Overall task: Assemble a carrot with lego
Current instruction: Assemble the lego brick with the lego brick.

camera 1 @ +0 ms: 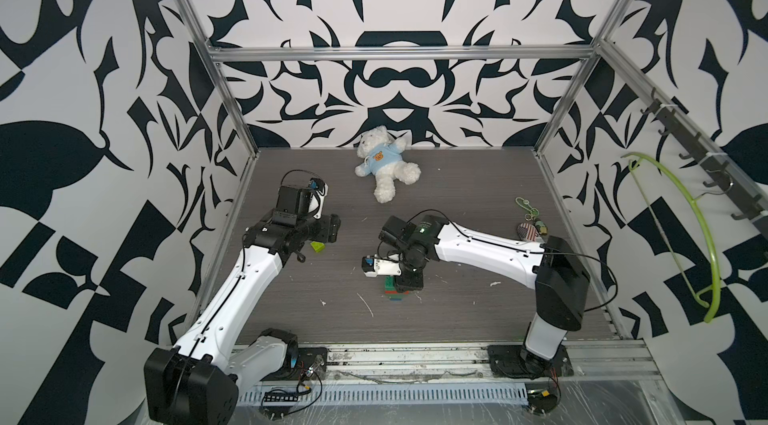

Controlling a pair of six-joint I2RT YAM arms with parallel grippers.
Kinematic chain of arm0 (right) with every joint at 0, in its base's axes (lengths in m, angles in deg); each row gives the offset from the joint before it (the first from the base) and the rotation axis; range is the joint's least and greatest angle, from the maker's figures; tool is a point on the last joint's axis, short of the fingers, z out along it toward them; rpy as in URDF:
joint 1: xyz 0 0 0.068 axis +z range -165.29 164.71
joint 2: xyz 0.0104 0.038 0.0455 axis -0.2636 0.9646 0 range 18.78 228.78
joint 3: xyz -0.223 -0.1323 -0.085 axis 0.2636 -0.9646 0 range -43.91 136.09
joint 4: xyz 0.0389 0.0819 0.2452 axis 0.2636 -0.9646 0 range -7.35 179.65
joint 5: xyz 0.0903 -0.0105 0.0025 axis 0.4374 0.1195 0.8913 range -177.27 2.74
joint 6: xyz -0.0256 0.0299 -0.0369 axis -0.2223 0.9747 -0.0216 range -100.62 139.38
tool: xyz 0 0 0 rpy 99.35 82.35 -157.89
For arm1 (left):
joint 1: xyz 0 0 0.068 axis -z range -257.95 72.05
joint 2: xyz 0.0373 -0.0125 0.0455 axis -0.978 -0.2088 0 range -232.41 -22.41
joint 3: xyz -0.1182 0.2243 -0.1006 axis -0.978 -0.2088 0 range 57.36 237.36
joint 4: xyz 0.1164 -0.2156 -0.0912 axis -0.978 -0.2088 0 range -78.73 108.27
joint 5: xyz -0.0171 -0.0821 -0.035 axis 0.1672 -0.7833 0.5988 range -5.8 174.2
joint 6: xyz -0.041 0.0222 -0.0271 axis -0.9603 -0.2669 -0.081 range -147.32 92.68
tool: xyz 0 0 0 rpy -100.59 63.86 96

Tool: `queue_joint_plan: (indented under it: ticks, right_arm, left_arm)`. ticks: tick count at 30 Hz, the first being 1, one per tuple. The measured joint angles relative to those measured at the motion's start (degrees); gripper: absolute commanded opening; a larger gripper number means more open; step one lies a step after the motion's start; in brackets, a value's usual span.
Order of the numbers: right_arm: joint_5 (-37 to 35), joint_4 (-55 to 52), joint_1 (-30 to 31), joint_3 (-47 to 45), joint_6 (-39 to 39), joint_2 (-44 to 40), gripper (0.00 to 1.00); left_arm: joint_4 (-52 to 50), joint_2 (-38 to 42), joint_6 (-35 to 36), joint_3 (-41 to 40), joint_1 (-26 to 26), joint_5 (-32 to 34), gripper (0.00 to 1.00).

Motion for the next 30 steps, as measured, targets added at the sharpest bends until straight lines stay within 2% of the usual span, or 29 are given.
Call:
queue_joint_plan:
  ticks: [24,30]
  right_arm:
    - [-1.88,1.62,0.37,-2.23,1.99,-0.48,0.28]
    - [-2.12,0.66,0.92,-0.35,2.75,1.9,0.29]
  left_arm:
    - [0.02,0.0,0.24,-0.04,0.0,0.35,0.78]
    - [0.02,0.0,0.24,-0.04,0.0,0.35,0.78]
